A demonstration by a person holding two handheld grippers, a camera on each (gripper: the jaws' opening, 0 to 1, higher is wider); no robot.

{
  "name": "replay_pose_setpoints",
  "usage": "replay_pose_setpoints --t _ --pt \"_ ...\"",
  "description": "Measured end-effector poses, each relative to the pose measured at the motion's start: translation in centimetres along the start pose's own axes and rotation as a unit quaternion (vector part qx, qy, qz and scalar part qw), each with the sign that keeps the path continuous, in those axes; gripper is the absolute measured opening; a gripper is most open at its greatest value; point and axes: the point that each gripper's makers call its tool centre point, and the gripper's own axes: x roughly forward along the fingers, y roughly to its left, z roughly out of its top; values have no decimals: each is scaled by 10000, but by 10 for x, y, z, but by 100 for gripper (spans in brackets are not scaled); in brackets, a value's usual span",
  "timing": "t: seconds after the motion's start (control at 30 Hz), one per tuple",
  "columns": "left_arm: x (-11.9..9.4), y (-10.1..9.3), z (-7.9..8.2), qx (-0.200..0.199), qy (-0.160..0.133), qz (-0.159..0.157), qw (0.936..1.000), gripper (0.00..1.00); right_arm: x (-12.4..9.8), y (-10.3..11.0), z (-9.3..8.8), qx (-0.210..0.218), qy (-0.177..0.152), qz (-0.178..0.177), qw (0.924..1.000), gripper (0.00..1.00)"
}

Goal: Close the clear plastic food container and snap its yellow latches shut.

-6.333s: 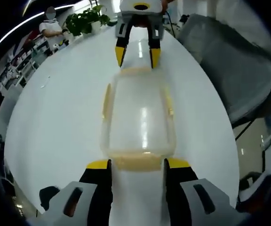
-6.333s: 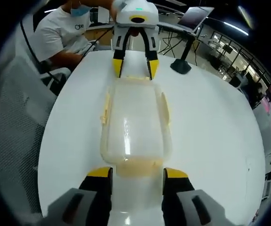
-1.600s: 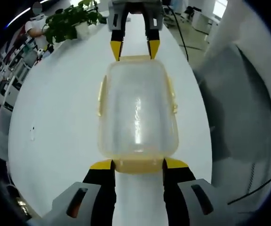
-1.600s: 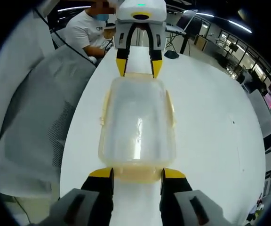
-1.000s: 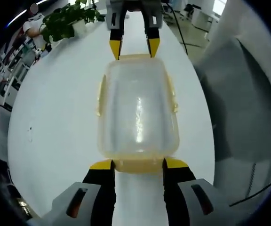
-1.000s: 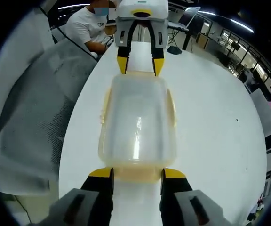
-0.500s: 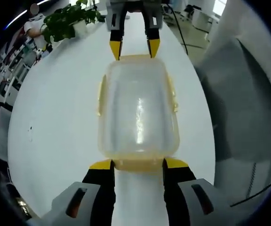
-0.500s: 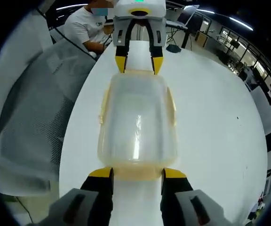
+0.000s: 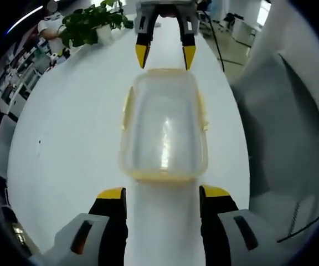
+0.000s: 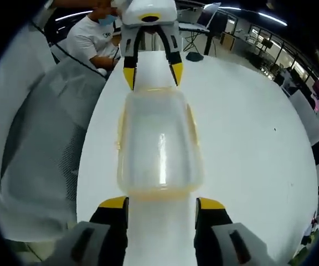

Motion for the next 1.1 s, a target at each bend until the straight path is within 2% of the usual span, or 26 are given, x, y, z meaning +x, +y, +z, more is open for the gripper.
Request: replay_pose_setpoints --t 0.23,0.27,0.33,0.43,0.47,0.53,0.57,0.6,0.63,0.67,0.7,0.73,0.77,0.8,0.83,0.87,0.9,0.97,1.0,1.07,1.1 --pt "-5 6 5 -850 -386 110 9956 46 -6 2 9 876 -355 -58 9955 42" --pt "-5 9 1 -902 -330 187 9952 45 -7 2 10 931 -373 -80 9949 41" --pt "-4 8 0 -1212 -494 169 9913 44 -8 2 12 965 -403 -139 9944 40" --pt "-6 9 1 -1847 -768 148 9797 42 -9 0 15 1423 -486 -276 9883 39" --pt "-7 10 3 -2072 -892 151 9741 41 -9 0 18 1693 -595 -263 9834 39" --pt "-8 12 5 -2265 -1025 208 9684 40 -9 -1 21 2112 -688 -302 9745 37" --pt "-9 10 8 -2487 -1147 132 9617 41 -8 -3 21 2234 -708 -344 9715 36" --pt "-8 8 9 -2825 -1194 38 9518 42 -8 -5 20 2432 -698 -407 9666 37" --pt "-8 9 11 -2924 -1259 38 9480 44 -7 -7 20 2520 -699 -475 9640 37" --pt "-7 12 12 -2965 -1321 84 9458 45 -7 -9 20 2495 -654 -546 9646 37" --pt "-7 11 11 -3007 -1310 85 9446 45 -6 -9 20 2509 -643 -590 9641 36" --pt "-6 12 10 -3259 -1288 76 9366 44 -5 -9 21 2514 -633 -617 9638 36" --pt "-5 13 11 -3367 -1340 72 9320 44 -4 -9 21 2540 -626 -648 9630 36" --pt "-4 12 12 -3500 -1335 11 9272 44 -3 -14 19 2704 -646 -825 9570 38" --pt "-4 11 12 -3591 -1301 9 9242 44 -3 -14 19 2722 -645 -852 9563 40" --pt "-3 12 11 -3586 -1297 86 9244 44 -1 -16 16 2813 -617 -890 9535 40" --pt "-2 13 10 -3658 -1283 154 9217 43 0 -16 14 2914 -589 -897 9506 38" --pt "0 13 6 -3945 -1178 235 9110 40 2 -11 13 3193 -615 -796 9423 31" --pt "1 14 8 -3966 -1228 264 9093 39 3 -10 13 3307 -629 -771 9385 28" --pt "3 11 6 -4086 -1186 278 9046 40 4 -12 8 3517 -570 -857 9305 32" --pt "5 11 7 -4097 -1197 279 9039 40 5 -12 8 3524 -553 -839 9305 35"
